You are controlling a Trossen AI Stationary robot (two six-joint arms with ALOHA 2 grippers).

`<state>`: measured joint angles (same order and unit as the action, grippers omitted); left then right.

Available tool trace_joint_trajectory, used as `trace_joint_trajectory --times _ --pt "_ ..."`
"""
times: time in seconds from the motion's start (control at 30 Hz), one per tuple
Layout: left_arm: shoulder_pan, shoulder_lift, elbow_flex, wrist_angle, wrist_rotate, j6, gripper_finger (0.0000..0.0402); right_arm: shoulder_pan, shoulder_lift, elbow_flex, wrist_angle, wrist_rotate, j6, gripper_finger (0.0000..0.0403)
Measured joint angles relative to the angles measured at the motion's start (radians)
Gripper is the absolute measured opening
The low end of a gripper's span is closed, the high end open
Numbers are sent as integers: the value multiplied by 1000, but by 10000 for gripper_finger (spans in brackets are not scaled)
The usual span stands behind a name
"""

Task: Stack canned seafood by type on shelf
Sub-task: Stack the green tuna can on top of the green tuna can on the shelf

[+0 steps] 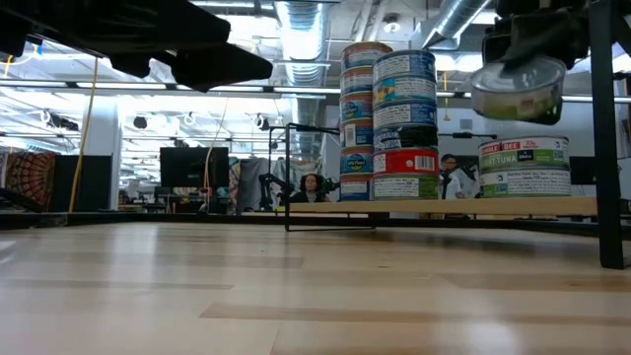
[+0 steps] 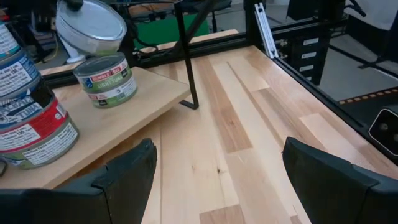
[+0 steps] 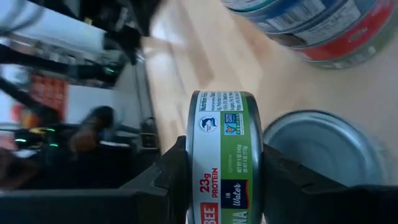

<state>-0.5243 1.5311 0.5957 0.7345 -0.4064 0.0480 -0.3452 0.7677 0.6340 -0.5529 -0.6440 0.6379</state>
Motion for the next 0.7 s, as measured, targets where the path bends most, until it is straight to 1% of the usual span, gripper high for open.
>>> trace_joint_trajectory --times 0.07,0.17,0.37,0.47,0.7 --pt "0 0 0 -1 -2 7 331 -28 -20 -35 24 -33 22 170" --pt "0 0 0 -3 -12 8 331 -64 -29 -72 22 -55 34 170" --pt "0 0 0 -3 -26 8 331 -97 -22 -111 26 -84 54 178" --pt "0 0 0 -3 -27 8 331 -109 -11 -115 16 -70 69 195" --pt "0 0 0 -3 -28 8 331 -144 39 -118 -29 -35 61 247"
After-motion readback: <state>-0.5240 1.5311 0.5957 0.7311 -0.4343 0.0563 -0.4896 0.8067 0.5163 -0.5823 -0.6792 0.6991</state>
